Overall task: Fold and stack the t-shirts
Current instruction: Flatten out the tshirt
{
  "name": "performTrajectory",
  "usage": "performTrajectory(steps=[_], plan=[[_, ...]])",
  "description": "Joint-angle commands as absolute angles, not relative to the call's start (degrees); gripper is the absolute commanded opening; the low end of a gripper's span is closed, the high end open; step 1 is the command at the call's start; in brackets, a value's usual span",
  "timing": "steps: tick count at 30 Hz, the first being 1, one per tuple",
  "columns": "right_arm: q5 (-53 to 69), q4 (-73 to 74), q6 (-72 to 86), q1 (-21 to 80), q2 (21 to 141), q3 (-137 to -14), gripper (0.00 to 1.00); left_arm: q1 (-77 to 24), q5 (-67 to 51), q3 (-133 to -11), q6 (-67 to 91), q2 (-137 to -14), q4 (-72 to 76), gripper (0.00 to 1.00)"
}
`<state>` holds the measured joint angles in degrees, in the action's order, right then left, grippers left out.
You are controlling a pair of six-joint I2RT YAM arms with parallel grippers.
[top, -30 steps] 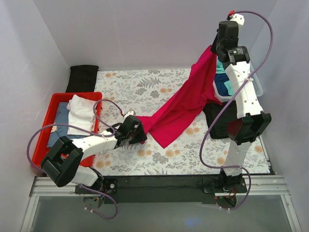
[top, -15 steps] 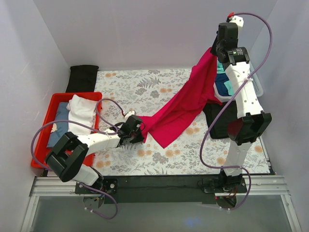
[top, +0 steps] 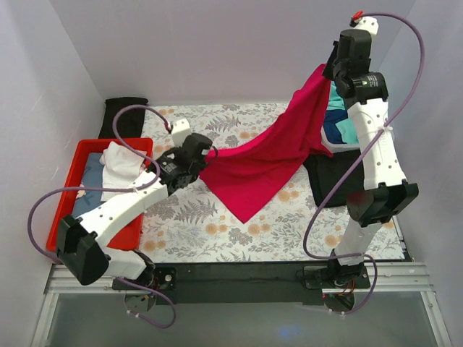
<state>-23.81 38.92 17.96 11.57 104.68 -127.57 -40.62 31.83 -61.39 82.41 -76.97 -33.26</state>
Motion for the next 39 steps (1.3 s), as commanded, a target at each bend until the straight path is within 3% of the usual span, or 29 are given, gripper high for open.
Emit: performTrajectory(steps=[1,8,19,31,39], plan=[[-23.99,35.51,15.74,11.07,98.53,-129.2,0.01,-38.77,51.05,-71.78,76.4,-73.83,-41.83,0.0],[-20.4,33.14,13.02,11.07,92.82,-131.74,0.01,-34.46,56.34,-88.22,63.57,-73.83,-32.37,0.0],[-14.95,29.01,7.3,11.07,81.76,-133.68,0.01,-33.31,54.93,-103.87,51.94,-71.81,-23.38,0.0],[-8.88,23.91,5.27,11.16,64.88,-127.8,0.01,-33.31,47.82,-102.83,52.12,-58.36,-22.94,0.0],[-7.65,18.72,6.68,11.16,67.49,-124.46,0.01,-33.22,47.9,-102.93,48.17,-62.83,-21.71,0.0]])
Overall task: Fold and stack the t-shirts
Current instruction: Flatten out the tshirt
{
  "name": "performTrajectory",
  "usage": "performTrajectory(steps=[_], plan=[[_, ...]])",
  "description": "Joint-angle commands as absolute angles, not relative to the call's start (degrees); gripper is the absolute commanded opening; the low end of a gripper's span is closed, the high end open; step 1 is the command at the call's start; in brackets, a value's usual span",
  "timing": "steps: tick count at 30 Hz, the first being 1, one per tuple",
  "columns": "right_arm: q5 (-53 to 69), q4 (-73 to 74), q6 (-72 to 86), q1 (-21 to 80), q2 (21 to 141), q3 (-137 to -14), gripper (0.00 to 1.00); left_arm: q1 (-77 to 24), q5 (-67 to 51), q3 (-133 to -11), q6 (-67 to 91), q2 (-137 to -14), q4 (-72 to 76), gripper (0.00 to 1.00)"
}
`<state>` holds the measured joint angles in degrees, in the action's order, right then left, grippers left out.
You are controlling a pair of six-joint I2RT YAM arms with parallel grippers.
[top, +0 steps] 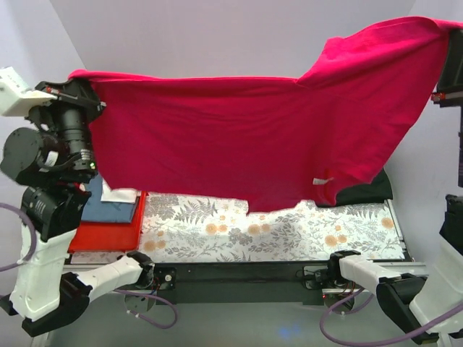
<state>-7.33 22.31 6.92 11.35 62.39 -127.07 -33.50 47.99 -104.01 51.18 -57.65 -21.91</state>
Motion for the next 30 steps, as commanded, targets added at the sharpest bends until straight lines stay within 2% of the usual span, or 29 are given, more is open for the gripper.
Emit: performTrajectory(steps=[1,8,12,16,23,30], plan=[[-7.56,18.63,6.94,11.16,69.94,-123.58,0.01,-33.22,48.16,-102.05,47.73,-64.49,-19.71,0.0],[-6.24,17.76,8.44,11.16,82.69,-123.39,0.01,-32.35,45.88,-96.5,50.71,-73.54,-12.75,0.0],[-5.72,17.75,8.26,10.99,89.02,-127.86,0.01,-21.75,33.19,-100.27,61.15,-79.25,-18.71,0.0],[-4.92,17.67,8.53,10.55,93.68,-132.44,0.01,-15.74,27.26,-106.33,64.95,-84.45,-23.9,0.0],[-4.92,16.96,7.3,9.67,90.89,-133.25,0.01,-12.92,25.58,-116.54,61.98,-86.93,-26.72,0.0],[-3.43,16.53,6.15,9.76,80.18,-128.94,0.01,-12.92,22.33,-112.78,62.05,-78.33,-26.81,0.0]])
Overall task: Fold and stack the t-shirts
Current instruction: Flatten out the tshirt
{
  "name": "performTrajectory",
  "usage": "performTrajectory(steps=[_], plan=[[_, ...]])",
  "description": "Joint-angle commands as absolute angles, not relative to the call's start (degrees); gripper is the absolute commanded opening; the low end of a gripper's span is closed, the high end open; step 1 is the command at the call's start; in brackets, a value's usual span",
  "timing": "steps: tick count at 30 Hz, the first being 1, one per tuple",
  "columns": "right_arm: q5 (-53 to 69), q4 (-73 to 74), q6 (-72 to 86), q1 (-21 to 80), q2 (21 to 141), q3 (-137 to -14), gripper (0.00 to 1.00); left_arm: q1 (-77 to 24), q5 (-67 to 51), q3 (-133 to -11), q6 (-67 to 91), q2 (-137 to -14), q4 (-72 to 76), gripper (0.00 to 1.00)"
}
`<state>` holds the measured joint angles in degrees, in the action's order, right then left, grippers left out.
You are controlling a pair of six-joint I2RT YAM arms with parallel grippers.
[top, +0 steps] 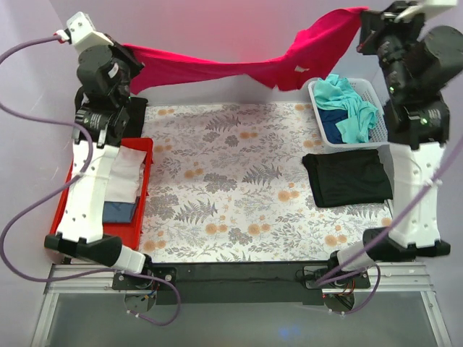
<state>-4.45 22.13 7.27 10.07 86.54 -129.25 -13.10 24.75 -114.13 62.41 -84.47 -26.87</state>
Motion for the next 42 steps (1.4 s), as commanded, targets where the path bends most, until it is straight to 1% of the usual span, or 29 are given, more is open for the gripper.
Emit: performTrajectory(steps=[1,5,9,14,17,20,21,22,23,24,25,27,29,31,32,35,38,41,42], plan=[[-2.91,16.52,5.8,9.76,79.03,-128.41,0.01,-12.92,22.24,-111.89,62.05,-77.09,-26.81,0.0],[-1.67,16.44,5.1,9.75,73.49,-126.13,0.01,-12.92,21.27,-108.02,60.83,-69.46,-26.81,0.0],[-3.42,16.26,3.96,9.76,69.88,-127.0,0.01,-12.92,21.09,-108.54,57.4,-67.42,-27.86,0.0],[-4.22,14.33,3.17,9.67,70.66,-129.72,0.01,-12.92,21.27,-111.17,55.02,-69.08,-27.95,0.0],[-5.79,12.75,1.76,9.76,73.73,-129.99,0.01,-13.01,20.13,-110.83,56.77,-70.49,-28.39,0.0],[-7.55,12.66,1.23,9.76,78.82,-126.23,0.01,-12.92,19.78,-105.05,59.75,-70.4,-28.74,0.0],[-7.82,12.66,1.49,9.76,79.71,-124.56,0.01,-12.92,19.51,-99.9,60.64,-70.23,-28.74,0.0],[-7.91,12.22,2.19,9.76,80.41,-119.67,0.01,-13.01,19.34,-97.15,61.43,-69.79,-28.74,0.0],[-8.0,12.13,2.89,9.76,81.29,-117.36,0.01,-12.92,19.51,-93.64,62.74,-69.44,-28.74,0.0],[-7.82,11.87,3.6,9.76,82.86,-114.46,0.01,-13.01,19.42,-87.08,65.02,-69.0,-28.22,0.0],[-7.39,11.0,5.17,9.76,83.49,-111.56,0.01,-12.92,19.51,-83.36,66.26,-68.56,-27.6,0.0],[-6.42,7.58,8.07,9.76,86.47,-100.95,0.01,-12.92,19.78,-74.67,69.41,-68.38,-25.06,0.0],[-6.76,4.07,10.71,9.75,88.41,-96.7,0.01,-12.92,20.21,-69.12,70.92,-69.51,-23.21,0.0],[-7.38,1.68,12.91,9.75,93.75,-92.91,0.01,-12.92,21.79,-66.9,71.54,-73.11,-19.27,0.0],[-7.9,1.23,13.96,9.84,97.26,-92.81,0.01,-12.75,22.93,-66.62,71.46,-76.43,-16.29,0.0],[-10.18,0.53,15.03,9.93,104.05,-96.14,0.01,-12.31,24.68,-71.26,69.79,-86.9,-12.22,0.0],[-12.56,0.53,14.59,10.02,113.69,-104.3,0.01,-10.64,20.5,-75.3,68.9,-96.65,-6.52,0.0],[-13.18,3.58,13.36,9.93,118.12,-113.52,0.01,-9.85,18.02,-79.62,69.52,-101.24,-5.89,0.0],[-12.92,4.13,13.36,10.02,119.26,-114.69,0.01,-9.32,17.15,-81.54,70.04,-101.77,-6.24,0.0]])
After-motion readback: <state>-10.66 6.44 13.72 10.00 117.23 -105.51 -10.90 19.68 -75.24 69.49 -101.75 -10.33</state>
